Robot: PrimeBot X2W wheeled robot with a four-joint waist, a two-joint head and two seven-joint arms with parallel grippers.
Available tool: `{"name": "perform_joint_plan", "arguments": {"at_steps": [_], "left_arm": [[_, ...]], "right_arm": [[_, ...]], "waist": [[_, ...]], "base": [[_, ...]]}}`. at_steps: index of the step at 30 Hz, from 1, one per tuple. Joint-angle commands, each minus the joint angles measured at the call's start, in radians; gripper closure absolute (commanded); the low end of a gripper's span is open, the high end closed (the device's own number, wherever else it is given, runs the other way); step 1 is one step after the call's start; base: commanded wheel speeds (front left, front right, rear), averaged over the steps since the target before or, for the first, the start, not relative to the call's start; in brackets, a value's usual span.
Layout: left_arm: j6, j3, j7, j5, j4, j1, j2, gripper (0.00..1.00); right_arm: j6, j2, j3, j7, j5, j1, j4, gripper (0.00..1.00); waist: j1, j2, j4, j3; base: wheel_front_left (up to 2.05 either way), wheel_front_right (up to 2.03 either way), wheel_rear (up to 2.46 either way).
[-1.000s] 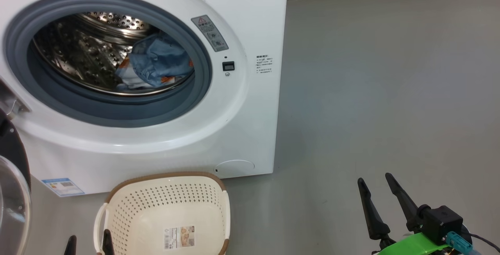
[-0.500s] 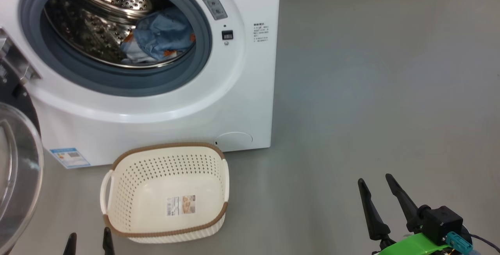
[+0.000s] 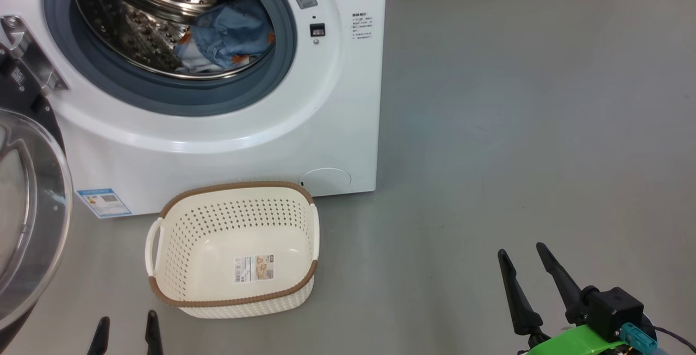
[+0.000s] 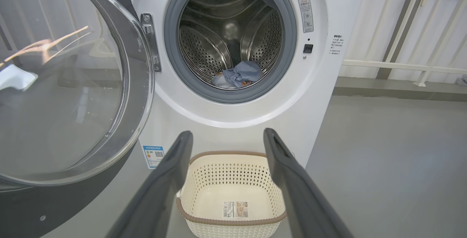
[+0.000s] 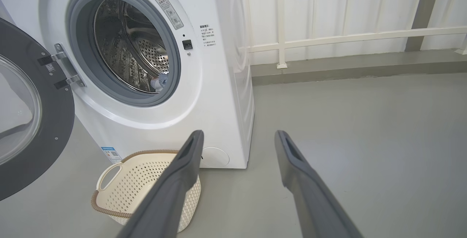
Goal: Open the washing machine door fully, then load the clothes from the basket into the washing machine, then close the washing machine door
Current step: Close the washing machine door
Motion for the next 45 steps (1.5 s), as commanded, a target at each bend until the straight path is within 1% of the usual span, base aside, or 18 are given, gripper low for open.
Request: {"name": "perform_joint_plan", "arguments": {"at_steps": [1,7,13,23,29,45], "left_arm": [[-0.004,0.035,-0.008,-0.006,-0.03,-0.046,0.004,0.0],[-0.002,0.036,-0.008,-0.01,-0.025,-0.041,0.004,0.0],[-0.001,0.032,-0.008,-0.018,-0.019,-0.043,0.004,0.0],[0.028,0.052,-0.008,-0.026,-0.005,-0.027,0.004,0.0],[0.062,0.054,-0.008,-0.028,-0.011,-0.014,0.004,0.0],[0.132,0.046,-0.008,-0.022,-0.031,0.014,0.004,0.0]], "right_arm": [[0.002,-0.002,0.028,-0.01,0.0,-0.011,-0.021,0.0],[0.002,-0.002,0.028,-0.01,-0.003,-0.008,-0.019,0.0],[0.002,-0.002,0.027,-0.01,-0.01,-0.001,-0.023,0.0],[0.002,-0.002,0.03,-0.011,-0.012,0.01,-0.024,0.0],[0.002,-0.002,0.026,-0.011,-0.02,0.012,-0.025,0.0],[0.002,-0.002,-0.005,-0.012,-0.041,0.014,-0.038,0.0]], "waist": [[0.0,0.0,0.0,-0.001],[0.0,0.0,0.006,-0.01],[0.0,0.0,0.04,-0.02],[0.0,0.0,0.156,-0.04],[0.0,0.0,0.227,-0.039],[0.0,0.0,0.415,-0.034]], "base": [[0.0,0.0,0.0],[0.0,0.0,0.0],[0.0,0.0,0.0],[0.0,0.0,0.0],[0.0,0.0,0.0],[0.0,0.0,0.0]]}}
